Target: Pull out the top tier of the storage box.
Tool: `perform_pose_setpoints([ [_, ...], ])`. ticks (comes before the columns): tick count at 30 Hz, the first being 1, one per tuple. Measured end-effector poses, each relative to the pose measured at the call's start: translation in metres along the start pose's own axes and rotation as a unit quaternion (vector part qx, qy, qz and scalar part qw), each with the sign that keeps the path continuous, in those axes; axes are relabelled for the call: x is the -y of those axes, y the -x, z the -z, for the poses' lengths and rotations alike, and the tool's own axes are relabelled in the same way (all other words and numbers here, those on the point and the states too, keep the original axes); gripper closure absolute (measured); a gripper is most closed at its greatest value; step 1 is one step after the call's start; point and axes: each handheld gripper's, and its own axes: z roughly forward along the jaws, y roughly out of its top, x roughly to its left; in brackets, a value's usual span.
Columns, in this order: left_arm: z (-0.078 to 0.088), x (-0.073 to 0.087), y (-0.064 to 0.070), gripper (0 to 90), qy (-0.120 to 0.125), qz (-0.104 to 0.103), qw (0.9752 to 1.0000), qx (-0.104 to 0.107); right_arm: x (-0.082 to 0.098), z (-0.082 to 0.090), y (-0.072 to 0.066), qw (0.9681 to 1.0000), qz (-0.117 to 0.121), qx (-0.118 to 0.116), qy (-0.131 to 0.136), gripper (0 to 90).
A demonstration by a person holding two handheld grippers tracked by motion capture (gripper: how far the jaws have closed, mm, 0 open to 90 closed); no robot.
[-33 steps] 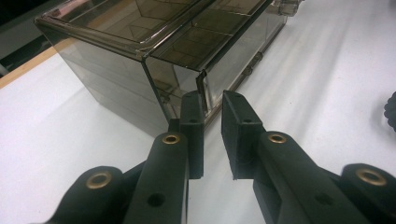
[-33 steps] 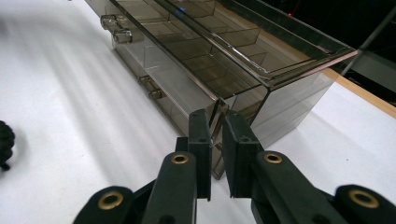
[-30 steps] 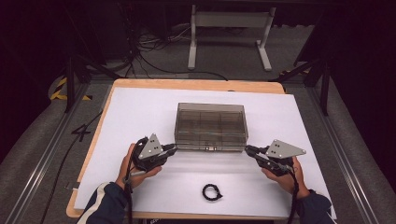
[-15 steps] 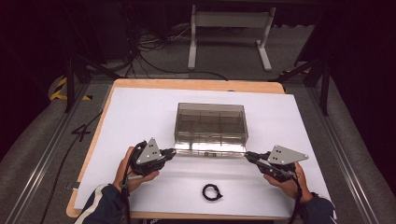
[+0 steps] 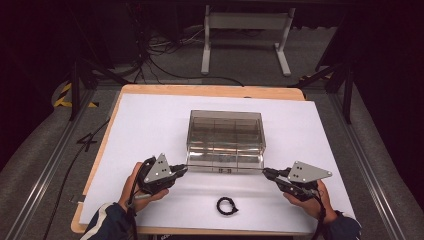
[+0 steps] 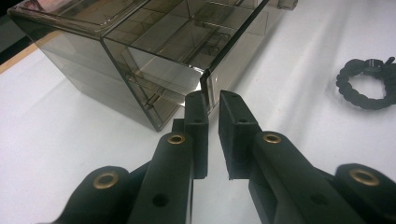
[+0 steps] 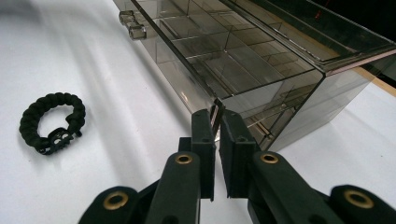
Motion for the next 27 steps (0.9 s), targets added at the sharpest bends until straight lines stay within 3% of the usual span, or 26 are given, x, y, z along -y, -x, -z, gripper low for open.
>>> perform_pose_setpoints([
  [10, 0.0, 0.0, 0.001, 82.0, 0.0, -0.004, 1.0, -0.002, 0.0, 0.0, -0.001, 1.0, 0.002, 0.001, -0.001, 84.8],
  [15, 0.004, 0.003, 0.001, 79.9, -0.001, -0.004, 1.0, -0.004, -0.001, 0.003, -0.001, 1.0, -0.003, 0.0, 0.003, 79.4],
  [21, 0.017, 0.012, 0.001, 76.4, 0.018, -0.002, 0.9998, -0.007, 0.0, 0.007, -0.003, 1.0, -0.006, 0.004, 0.003, 78.3],
  [27, 0.023, 0.029, 0.003, 72.0, 0.007, 0.003, 1.0, -0.003, 0.002, 0.016, -0.007, 0.9998, -0.015, -0.004, 0.014, 80.4],
])
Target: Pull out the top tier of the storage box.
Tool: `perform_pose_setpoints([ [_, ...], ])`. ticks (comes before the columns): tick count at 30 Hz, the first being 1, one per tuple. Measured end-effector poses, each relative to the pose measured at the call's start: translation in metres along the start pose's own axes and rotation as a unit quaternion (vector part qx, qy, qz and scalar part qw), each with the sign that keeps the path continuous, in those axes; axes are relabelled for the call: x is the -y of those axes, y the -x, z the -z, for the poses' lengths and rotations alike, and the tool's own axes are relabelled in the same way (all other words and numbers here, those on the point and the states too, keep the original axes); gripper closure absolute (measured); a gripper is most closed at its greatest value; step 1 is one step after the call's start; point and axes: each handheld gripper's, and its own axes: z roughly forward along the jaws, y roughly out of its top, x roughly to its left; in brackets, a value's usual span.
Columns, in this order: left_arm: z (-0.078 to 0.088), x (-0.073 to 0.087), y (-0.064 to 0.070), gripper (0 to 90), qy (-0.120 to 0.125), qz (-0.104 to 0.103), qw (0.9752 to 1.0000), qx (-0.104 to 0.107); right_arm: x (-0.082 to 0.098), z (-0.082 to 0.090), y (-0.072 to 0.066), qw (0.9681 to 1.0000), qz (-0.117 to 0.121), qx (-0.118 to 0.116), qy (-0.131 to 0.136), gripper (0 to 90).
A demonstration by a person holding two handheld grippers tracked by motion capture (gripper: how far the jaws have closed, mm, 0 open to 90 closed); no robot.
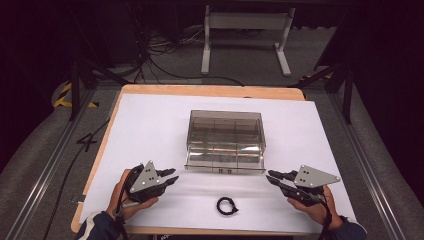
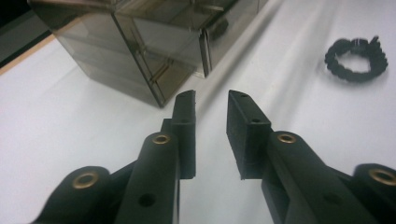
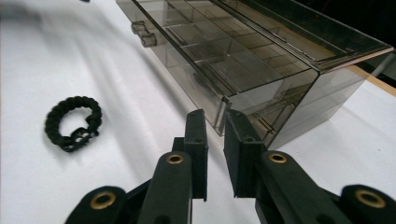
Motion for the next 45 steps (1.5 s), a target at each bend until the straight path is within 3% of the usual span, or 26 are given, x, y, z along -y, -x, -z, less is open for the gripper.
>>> perform_pose_setpoints([
  [5, -0.004, 0.014, 0.004, 65.6, -0.015, 0.016, 0.9998, 0.002, 0.005, 0.003, -0.005, 1.0, -0.005, -0.005, 0.001, 80.5],
  [9, -0.005, 0.019, 0.01, 58.4, -0.028, 0.011, 0.9995, 0.004, 0.01, 0.004, -0.01, 0.9998, -0.008, -0.016, 0.0, 79.3],
  [12, -0.003, 0.021, 0.01, 57.8, -0.018, 0.016, 0.9997, 0.006, 0.012, 0.002, -0.015, 0.9997, -0.008, -0.021, -0.006, 78.8],
  [17, 0.0, 0.03, 0.007, 50.2, -0.001, 0.042, 0.9991, -0.001, 0.014, -0.007, -0.029, 0.9987, 0.002, -0.049, -0.016, 76.5],
  [21, -0.003, 0.033, 0.007, 39.5, -0.003, 0.049, 0.9988, -0.007, 0.012, -0.014, -0.037, 0.9975, 0.008, -0.068, -0.019, 73.6],
  [24, -0.004, 0.035, 0.005, 38.6, -0.001, 0.058, 0.9983, -0.008, 0.012, -0.025, -0.047, 0.9953, 0.01, -0.093, -0.027, 70.9],
  [28, -0.007, 0.036, 0.006, 29.5, -0.004, 0.069, 0.9975, -0.017, 0.01, -0.041, -0.06, 0.9921, 0.026, -0.116, -0.04, 67.0],
  [33, -0.007, 0.037, 0.004, 21.9, -0.003, 0.077, 0.9968, -0.02, 0.003, -0.05, -0.07, 0.9889, 0.042, -0.138, -0.033, 64.2],
  [37, -0.008, 0.037, 0.004, 20.8, -0.01, 0.081, 0.9965, -0.02, 0.0, -0.055, -0.076, 0.9871, 0.052, -0.148, -0.033, 66.7],
  [40, -0.009, 0.036, 0.003, 20.6, -0.006, 0.072, 0.9972, -0.019, -0.003, -0.062, -0.082, 0.9834, 0.07, -0.162, -0.042, 71.6],
  [45, -0.01, 0.035, 0.002, 18.7, -0.01, 0.077, 0.9968, -0.019, -0.006, -0.072, -0.09, 0.9802, 0.087, -0.171, -0.051, 71.3],
])
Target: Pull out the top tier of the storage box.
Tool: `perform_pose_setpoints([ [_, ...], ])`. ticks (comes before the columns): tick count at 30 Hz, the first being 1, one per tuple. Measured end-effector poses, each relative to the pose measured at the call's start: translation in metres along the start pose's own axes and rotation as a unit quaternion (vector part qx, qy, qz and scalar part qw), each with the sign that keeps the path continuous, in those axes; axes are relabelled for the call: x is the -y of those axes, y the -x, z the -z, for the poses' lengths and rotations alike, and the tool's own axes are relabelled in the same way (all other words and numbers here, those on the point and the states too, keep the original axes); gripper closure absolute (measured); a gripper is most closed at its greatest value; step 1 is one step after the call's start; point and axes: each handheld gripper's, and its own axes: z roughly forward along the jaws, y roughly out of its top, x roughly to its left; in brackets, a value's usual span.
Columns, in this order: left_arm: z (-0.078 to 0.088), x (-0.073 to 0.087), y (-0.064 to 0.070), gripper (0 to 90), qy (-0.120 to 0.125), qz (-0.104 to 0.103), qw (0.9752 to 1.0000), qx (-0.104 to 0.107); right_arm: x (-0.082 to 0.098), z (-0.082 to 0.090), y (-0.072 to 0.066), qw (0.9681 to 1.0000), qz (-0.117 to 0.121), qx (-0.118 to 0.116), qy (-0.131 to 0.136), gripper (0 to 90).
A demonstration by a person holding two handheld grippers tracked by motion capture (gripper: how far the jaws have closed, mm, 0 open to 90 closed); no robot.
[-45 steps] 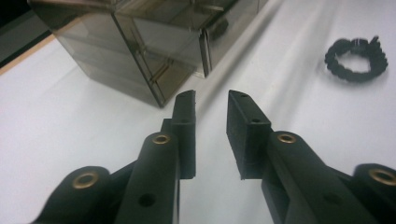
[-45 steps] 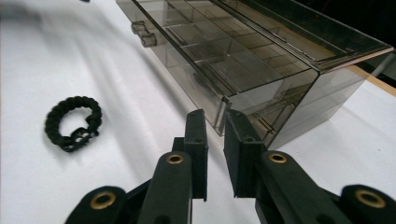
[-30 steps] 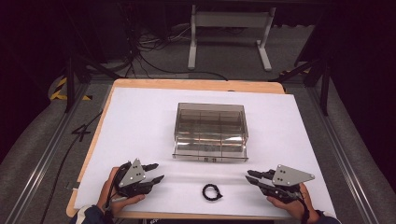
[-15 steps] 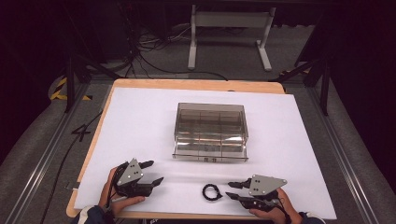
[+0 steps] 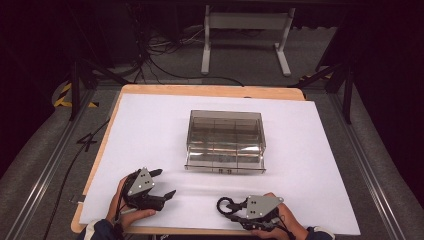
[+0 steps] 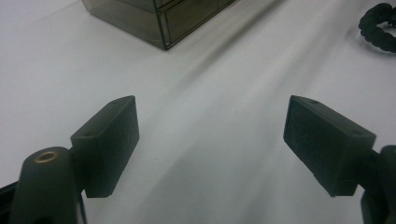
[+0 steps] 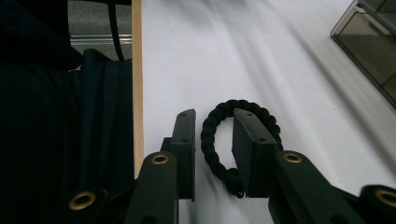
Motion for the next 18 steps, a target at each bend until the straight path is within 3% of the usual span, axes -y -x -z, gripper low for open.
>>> perform_pose_setpoints([
  [6, 0.0, 0.0, 0.0, 18.2, -0.001, 0.002, 1.0, -0.002, 0.002, -0.013, 0.002, 0.9993, -0.002, 0.002, -0.036, 70.4],
  [9, -0.001, 0.0, 0.0, 18.1, -0.001, 0.007, 1.0, -0.002, 0.003, -0.013, 0.004, 0.9993, -0.009, -0.006, -0.037, 74.5],
  [11, 0.0, 0.0, -0.002, 18.1, -0.002, 0.005, 1.0, -0.003, 0.002, -0.014, 0.003, 0.9989, -0.007, -0.019, -0.041, 81.7],
  [18, -0.001, 0.0, -0.002, 18.2, -0.004, 0.006, 1.0, -0.003, 0.0, -0.012, 0.003, 0.9992, -0.003, -0.011, -0.038, 84.9],
])
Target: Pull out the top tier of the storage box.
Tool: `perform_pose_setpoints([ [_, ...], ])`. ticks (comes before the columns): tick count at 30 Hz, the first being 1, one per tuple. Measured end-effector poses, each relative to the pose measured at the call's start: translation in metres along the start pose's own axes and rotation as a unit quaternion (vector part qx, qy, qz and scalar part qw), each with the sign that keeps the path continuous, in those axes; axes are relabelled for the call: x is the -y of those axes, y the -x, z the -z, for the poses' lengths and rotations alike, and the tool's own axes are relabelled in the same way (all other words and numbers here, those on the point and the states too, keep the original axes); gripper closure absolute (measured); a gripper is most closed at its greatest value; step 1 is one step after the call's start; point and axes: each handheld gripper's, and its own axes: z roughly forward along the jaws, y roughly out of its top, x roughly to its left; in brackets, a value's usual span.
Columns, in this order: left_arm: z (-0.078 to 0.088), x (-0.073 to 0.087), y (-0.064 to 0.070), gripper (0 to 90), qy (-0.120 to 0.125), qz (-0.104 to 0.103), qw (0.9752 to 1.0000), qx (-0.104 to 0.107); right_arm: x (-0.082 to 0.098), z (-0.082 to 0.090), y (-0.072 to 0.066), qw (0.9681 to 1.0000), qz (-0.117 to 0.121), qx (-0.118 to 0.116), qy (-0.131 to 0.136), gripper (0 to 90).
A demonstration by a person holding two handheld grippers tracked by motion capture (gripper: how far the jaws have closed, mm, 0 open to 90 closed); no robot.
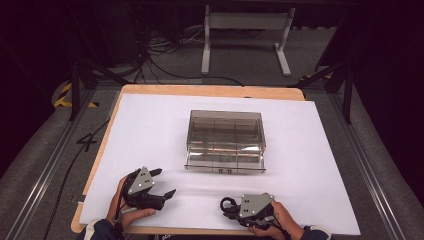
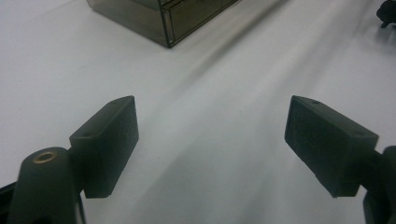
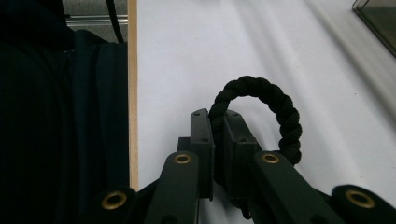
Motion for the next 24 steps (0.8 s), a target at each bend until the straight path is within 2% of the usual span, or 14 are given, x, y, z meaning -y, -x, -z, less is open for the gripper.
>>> perform_pose_setpoints([
  [6, 0.0, 0.0, 0.0, 18.2, 0.002, 0.003, 1.0, 0.003, -0.002, 0.007, 0.002, 0.9999, -0.003, 0.004, 0.011, 85.1],
  [12, 0.0, -0.001, 0.0, 19.2, 0.007, 0.003, 0.9999, 0.01, -0.001, 0.014, 0.005, 0.9994, -0.018, 0.012, 0.029, 85.1],
  [24, 0.001, 0.0, 0.0, 19.6, 0.001, 0.001, 1.0, 0.002, -0.004, 0.022, 0.006, 0.9987, -0.021, 0.01, 0.045, 85.1],
])
